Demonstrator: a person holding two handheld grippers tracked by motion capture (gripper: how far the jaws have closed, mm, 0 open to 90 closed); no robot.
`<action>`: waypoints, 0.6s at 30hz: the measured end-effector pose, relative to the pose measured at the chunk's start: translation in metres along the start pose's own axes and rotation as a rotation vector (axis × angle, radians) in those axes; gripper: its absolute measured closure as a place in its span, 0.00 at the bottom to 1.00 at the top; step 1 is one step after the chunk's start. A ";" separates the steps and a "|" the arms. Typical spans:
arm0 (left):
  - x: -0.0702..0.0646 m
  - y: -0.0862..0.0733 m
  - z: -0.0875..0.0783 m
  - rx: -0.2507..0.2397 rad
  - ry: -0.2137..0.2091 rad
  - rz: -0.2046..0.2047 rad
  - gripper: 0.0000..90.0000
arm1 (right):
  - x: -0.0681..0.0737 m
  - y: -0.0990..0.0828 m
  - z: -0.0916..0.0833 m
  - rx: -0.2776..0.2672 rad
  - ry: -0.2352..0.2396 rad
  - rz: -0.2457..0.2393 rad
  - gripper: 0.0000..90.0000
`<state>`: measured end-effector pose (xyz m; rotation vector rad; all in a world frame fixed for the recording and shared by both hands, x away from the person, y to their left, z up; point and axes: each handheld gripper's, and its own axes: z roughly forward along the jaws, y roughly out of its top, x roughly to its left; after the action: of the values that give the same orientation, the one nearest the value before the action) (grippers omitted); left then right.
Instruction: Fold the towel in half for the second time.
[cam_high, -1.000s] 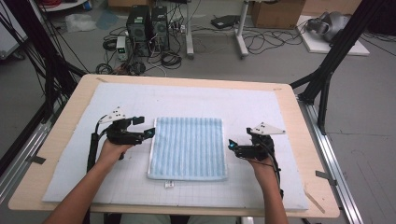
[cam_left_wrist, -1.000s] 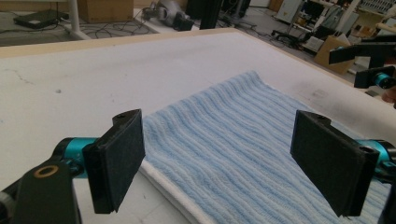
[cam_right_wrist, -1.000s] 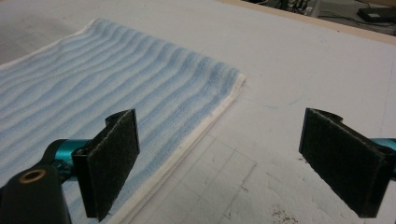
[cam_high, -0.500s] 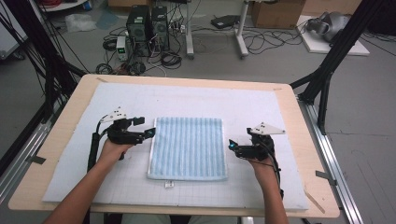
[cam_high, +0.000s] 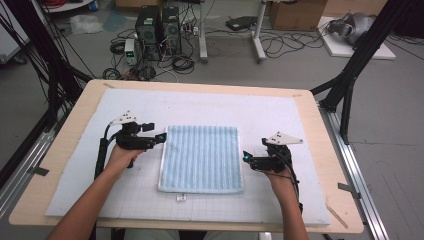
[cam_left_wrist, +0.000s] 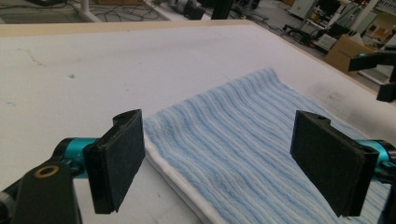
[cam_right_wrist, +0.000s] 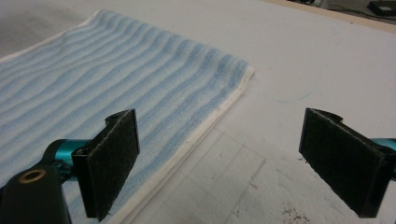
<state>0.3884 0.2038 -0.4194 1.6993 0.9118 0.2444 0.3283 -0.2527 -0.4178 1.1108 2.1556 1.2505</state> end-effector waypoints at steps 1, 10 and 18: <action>0.002 0.003 0.001 0.003 0.006 -0.003 0.20 | 0.000 0.000 0.000 -0.001 0.002 0.003 0.13; 0.008 0.024 0.017 0.047 0.047 0.012 0.21 | -0.001 0.000 0.000 0.001 0.006 0.020 0.13; 0.024 0.024 0.046 0.145 0.106 0.017 0.30 | -0.001 0.000 0.000 0.002 0.005 0.018 0.13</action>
<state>0.4422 0.1844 -0.4202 1.8429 1.0140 0.2879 0.3289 -0.2534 -0.4184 1.1312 2.1555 1.2611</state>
